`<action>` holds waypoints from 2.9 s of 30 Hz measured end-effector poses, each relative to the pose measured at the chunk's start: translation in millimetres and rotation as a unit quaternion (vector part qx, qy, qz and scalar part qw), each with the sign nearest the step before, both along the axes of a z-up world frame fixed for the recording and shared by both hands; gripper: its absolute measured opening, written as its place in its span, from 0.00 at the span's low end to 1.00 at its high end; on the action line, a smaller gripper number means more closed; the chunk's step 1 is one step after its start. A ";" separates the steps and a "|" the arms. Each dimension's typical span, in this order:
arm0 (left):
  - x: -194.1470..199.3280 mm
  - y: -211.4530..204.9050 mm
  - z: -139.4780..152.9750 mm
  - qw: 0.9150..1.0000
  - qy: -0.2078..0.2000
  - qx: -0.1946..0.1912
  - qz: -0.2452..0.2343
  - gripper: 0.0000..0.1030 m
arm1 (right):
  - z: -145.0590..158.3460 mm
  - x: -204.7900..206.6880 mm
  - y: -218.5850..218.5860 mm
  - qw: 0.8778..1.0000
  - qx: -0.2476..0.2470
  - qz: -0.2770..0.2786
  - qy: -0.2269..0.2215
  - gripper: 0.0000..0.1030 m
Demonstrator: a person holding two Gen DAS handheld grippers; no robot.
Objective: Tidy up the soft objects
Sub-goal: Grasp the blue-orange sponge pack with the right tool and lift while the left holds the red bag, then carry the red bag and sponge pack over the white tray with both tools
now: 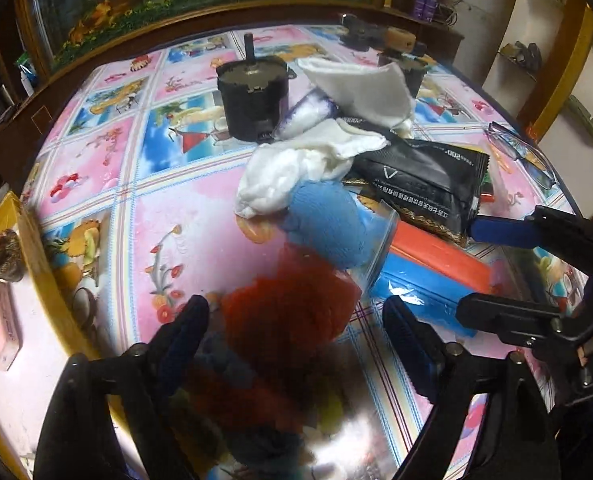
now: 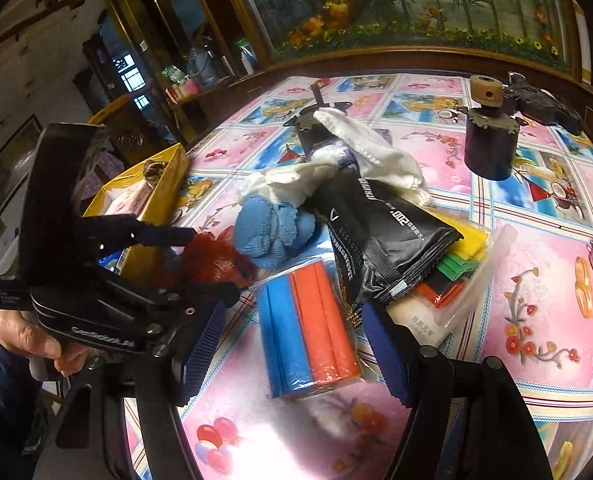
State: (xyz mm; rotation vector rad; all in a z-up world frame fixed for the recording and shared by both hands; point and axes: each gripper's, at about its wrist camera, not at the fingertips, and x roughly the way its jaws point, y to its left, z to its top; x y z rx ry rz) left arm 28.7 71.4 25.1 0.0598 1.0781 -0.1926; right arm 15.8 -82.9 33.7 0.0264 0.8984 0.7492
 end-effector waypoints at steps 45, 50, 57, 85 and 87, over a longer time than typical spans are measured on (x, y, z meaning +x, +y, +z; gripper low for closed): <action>-85.8 14.3 37.2 0.981 -0.158 -0.009 0.115 0.49 | 7.6 -11.5 3.9 0.999 0.020 0.006 -0.046 0.45; -85.8 19.6 39.7 0.977 -0.169 0.013 0.132 0.49 | 15.0 -14.5 4.3 0.998 0.037 0.012 -0.051 0.45; -87.9 24.9 40.5 0.971 -0.182 0.045 0.149 0.49 | 18.1 -18.0 2.3 0.997 0.047 0.014 -0.053 0.46; -102.1 37.8 55.8 0.955 -0.220 0.092 0.176 0.49 | 21.0 -22.3 2.4 0.995 0.092 0.017 -0.046 0.46; -103.5 40.1 56.9 0.954 -0.222 0.093 0.179 0.49 | 21.1 -24.3 4.2 0.994 0.094 0.019 -0.046 0.46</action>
